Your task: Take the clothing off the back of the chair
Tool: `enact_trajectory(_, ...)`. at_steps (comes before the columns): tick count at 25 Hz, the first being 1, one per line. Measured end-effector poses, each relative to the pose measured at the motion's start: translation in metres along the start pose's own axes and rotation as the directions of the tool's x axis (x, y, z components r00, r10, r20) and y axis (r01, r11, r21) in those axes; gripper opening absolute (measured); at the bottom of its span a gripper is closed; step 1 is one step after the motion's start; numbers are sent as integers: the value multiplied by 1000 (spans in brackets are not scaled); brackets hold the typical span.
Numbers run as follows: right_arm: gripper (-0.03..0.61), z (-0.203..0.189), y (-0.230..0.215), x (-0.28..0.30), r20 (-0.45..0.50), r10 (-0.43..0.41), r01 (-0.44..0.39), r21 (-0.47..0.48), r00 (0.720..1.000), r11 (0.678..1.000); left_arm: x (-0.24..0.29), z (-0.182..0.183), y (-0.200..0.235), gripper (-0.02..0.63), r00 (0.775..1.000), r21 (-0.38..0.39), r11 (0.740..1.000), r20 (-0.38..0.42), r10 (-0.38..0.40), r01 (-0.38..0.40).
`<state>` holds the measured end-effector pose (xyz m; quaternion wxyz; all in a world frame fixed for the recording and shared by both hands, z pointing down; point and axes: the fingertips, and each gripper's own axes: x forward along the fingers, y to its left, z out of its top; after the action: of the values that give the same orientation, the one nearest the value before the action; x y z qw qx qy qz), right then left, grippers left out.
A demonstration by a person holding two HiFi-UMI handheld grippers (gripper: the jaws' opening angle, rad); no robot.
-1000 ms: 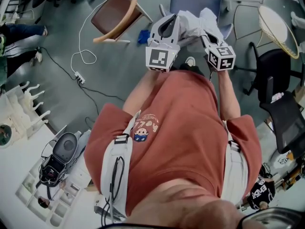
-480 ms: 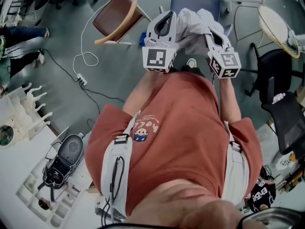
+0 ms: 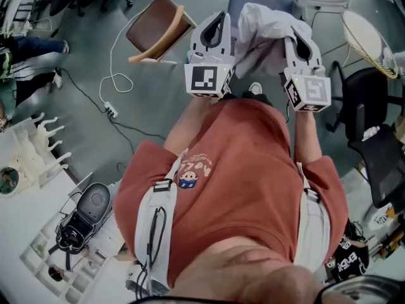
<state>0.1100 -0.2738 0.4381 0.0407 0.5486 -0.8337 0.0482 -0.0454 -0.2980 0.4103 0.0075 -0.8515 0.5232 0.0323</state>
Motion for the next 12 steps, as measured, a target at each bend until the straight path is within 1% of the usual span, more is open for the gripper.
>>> enact_trajectory(2,34,22,-4,-4,56,-30,32,-29,998,999,0,12,0,14,1000,-1,1000,19,4,-4)
enact_trajectory(6,34,62,-13,-9,165,-87,104,-99,982,990,3,39,6,14,999,-11,1000,43,11,-10)
enact_trajectory(9,34,87,-20,-8,205,-98,123,-114,974,986,9,57,12,14,999,-16,1000,45,8,-7)
enact_trajectory(12,34,113,-28,-12,242,-110,145,-135,964,980,12,80,17,14,996,-9,1000,85,14,-13)
